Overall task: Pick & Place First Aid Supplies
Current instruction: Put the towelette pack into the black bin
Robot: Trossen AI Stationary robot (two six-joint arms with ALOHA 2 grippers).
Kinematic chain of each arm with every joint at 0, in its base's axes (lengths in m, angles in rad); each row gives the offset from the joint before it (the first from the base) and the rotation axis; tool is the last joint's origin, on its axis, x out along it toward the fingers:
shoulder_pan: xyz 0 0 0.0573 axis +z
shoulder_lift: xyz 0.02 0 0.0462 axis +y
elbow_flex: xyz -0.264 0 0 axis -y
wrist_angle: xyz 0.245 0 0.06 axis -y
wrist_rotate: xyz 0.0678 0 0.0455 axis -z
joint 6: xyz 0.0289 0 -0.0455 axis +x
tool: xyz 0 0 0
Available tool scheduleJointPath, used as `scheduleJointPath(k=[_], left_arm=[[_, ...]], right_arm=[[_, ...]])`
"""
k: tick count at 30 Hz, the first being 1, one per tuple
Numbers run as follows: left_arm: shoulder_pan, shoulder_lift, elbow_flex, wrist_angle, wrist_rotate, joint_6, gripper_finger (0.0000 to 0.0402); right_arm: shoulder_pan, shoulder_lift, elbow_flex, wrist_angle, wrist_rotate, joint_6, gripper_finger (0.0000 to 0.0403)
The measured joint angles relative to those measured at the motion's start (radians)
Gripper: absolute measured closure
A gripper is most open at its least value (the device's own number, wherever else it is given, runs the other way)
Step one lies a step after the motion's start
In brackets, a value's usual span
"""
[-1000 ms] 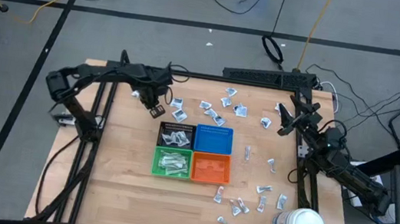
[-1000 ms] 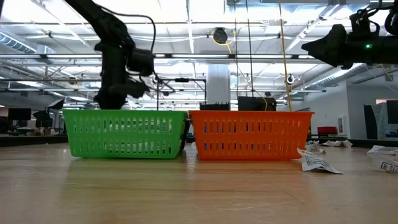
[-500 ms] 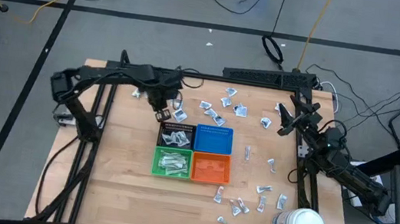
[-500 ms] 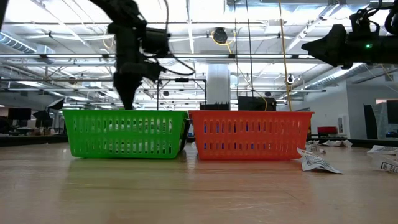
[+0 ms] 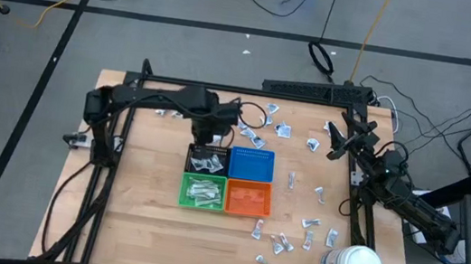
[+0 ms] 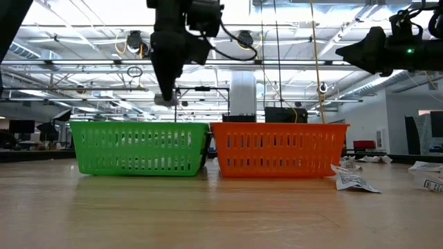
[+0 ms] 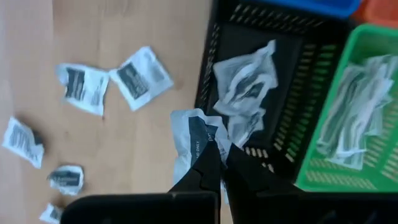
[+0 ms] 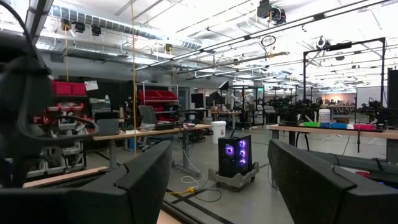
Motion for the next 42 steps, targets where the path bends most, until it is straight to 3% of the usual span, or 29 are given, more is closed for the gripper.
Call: scheduleJointPath(k=[5, 14, 20, 25, 35, 42], left_arm=[[-0.042, -0.001, -0.031, 0.056, -0.012, -0.032, 0.0398], [-0.123, 0.015, -0.25, 0.279, -0.03, -0.076, 0.0398], [-0.137, 0.047, -0.284, 0.282, -0.077, -0.077, 0.0389], [-0.139, 0.047, -0.284, 0.289, -0.075, -0.088, 0.0325], [-0.136, 0.04, -0.284, 0.292, -0.028, -0.083, 0.0145], [-0.091, 0.017, -0.225, 0.216, -0.019, -0.153, 0.0086]], right_arm=[[0.0, 0.0, 0.0, 0.0, 0.0, 0.0, 0.014], [0.0, 0.0, 0.0, 0.0, 0.0, 0.0, 0.014], [0.0, 0.0, 0.0, 0.001, 0.0, 0.0, 0.014], [0.0, 0.0, 0.0, 0.0, 0.0, 0.0, 0.014], [0.0, 0.0, 0.0, 0.0, 0.0, 0.0, 0.014], [0.0, 0.0, 0.0, 0.0, 0.0, 0.0, 0.014]])
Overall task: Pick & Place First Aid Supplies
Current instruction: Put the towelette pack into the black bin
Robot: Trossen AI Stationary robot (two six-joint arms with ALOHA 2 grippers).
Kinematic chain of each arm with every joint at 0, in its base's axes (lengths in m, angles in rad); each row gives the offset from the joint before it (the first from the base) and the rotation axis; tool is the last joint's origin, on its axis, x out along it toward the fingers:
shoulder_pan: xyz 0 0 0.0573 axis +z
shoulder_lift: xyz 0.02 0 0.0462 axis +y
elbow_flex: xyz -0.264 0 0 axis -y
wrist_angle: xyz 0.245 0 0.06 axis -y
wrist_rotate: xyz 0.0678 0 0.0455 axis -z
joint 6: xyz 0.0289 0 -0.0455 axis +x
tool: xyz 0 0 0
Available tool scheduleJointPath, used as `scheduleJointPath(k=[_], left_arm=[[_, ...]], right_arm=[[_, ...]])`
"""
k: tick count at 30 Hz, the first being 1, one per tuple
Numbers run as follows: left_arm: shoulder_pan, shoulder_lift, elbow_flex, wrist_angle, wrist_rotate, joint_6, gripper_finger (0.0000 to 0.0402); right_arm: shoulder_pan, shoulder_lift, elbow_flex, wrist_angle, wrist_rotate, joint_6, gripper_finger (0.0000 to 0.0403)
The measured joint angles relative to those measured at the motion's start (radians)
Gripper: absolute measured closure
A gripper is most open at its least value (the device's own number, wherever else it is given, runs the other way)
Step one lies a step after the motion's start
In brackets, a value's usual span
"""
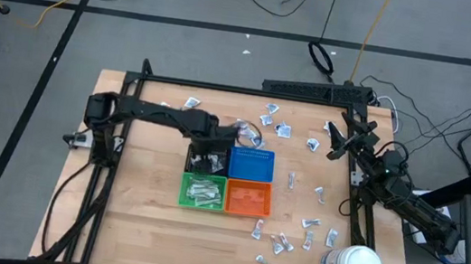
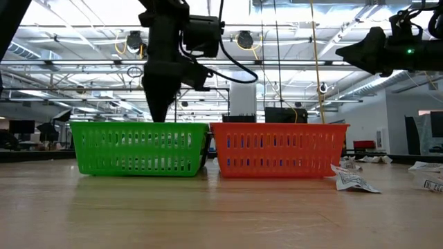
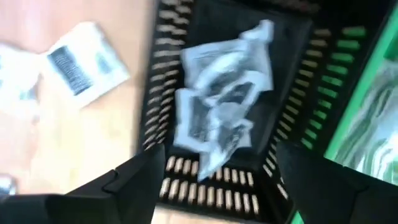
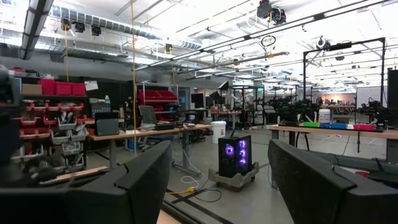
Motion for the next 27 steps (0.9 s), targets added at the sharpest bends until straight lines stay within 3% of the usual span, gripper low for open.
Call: scheduleJointPath(k=[16, 27], left_arm=[[0.188, -0.015, 0.05, -0.011, -0.008, -0.526, 0.0078], [0.389, -0.093, -0.071, 0.008, -0.007, -0.312, 0.0078]], right_arm=[[0.0, 0.0, 0.0, 0.0, 0.0, 0.0, 0.014], [0.0, 0.0, 0.0, 0.0, 0.0, 0.0, 0.014]])
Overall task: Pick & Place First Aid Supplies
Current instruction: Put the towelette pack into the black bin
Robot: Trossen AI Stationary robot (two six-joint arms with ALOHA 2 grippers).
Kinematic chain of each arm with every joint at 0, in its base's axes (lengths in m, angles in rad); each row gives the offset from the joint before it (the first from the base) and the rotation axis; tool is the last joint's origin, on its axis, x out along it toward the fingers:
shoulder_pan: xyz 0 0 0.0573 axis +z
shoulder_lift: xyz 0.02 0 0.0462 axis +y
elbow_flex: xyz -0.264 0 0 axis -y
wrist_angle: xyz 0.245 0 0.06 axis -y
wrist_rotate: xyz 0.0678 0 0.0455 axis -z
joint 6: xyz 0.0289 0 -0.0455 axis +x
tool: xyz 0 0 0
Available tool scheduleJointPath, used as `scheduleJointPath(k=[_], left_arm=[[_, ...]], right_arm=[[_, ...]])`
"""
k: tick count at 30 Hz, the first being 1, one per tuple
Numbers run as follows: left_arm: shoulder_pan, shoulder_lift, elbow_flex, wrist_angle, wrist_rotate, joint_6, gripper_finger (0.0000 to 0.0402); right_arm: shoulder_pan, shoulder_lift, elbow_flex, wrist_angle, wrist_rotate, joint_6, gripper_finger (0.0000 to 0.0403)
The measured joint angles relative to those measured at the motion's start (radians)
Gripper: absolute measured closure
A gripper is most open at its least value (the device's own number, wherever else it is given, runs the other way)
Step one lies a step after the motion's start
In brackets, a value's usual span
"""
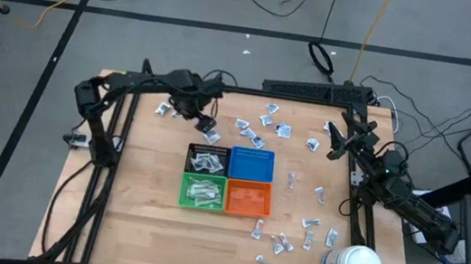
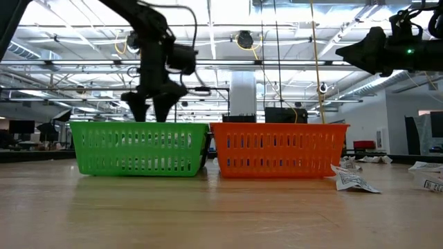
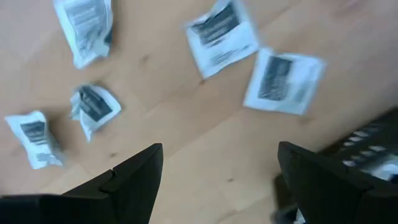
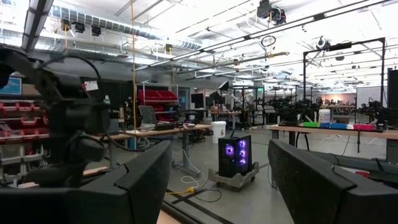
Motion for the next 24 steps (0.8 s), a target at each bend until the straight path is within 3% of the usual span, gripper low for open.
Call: scheduleJointPath(k=[15, 24], left_arm=[[0.331, -0.011, -0.081, -0.003, -0.014, 0.2, 0.0078], [0.402, -0.011, -0.093, -0.004, -0.015, 0.243, 0.0078]], right_arm=[[0.0, 0.0, 0.0, 0.001, 0.0, 0.0, 0.014], [0.0, 0.0, 0.0, 0.001, 0.0, 0.0, 0.014]])
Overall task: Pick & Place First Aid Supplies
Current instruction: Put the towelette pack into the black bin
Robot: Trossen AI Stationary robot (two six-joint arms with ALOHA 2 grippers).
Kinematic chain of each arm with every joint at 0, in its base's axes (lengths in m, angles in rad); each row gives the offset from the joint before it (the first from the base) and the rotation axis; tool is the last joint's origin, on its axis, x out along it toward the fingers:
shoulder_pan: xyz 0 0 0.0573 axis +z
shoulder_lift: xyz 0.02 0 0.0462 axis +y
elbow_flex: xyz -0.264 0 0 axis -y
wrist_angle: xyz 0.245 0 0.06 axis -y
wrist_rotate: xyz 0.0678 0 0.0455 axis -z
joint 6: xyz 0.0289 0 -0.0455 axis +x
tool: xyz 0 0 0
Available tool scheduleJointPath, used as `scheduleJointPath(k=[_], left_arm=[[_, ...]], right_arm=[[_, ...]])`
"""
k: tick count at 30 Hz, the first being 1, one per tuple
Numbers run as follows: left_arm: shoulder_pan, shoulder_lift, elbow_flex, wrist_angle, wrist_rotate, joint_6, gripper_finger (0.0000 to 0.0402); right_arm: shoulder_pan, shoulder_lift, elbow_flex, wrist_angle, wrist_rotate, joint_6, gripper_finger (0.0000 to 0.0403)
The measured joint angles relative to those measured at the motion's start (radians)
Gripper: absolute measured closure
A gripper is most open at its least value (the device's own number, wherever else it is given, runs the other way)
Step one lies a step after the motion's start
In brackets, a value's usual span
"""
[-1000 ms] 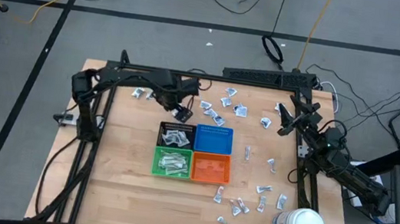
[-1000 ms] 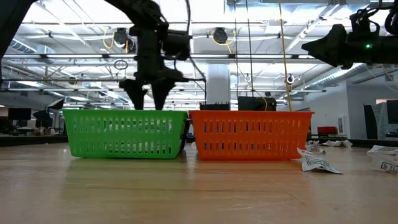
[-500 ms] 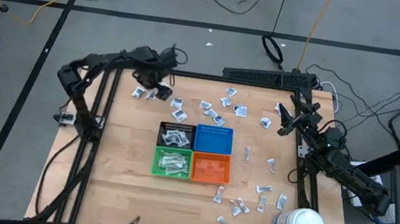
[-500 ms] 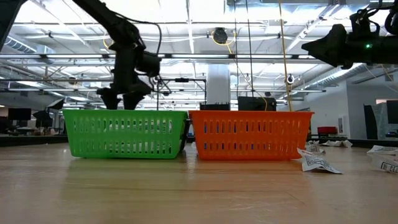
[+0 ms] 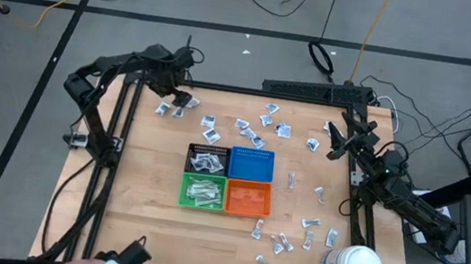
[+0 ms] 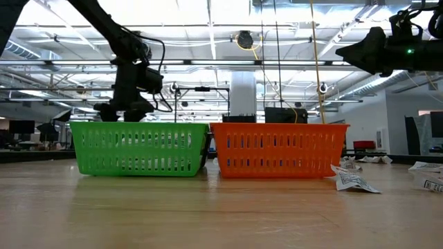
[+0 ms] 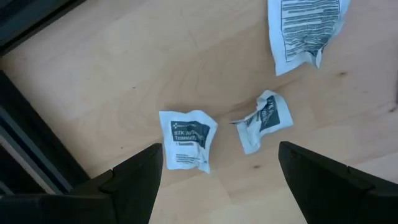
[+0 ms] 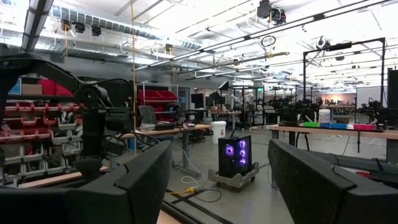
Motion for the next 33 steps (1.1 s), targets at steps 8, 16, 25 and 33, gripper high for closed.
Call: scheduleJointPath(k=[8, 16, 25, 33], left_arm=[[-0.003, 0.0, -0.094, 0.063, -0.04, 0.008, 0.0078], [-0.02, 0.0, -0.182, 0.165, -0.107, -0.007, 0.0078], [-0.021, 0.01, -0.185, 0.167, -0.172, -0.011, 0.0137], [-0.021, 0.011, -0.185, 0.184, -0.11, 0.003, 0.0274]], right_arm=[[0.0, 0.0, 0.0, 0.0, 0.0, 0.0, 0.014], [0.0, 0.0, 0.0, 0.0, 0.0, 0.0, 0.014], [0.0, 0.0, 0.0, 0.0, 0.0, 0.0, 0.014], [0.0, 0.0, 0.0, -0.001, 0.0, 0.0, 0.014]])
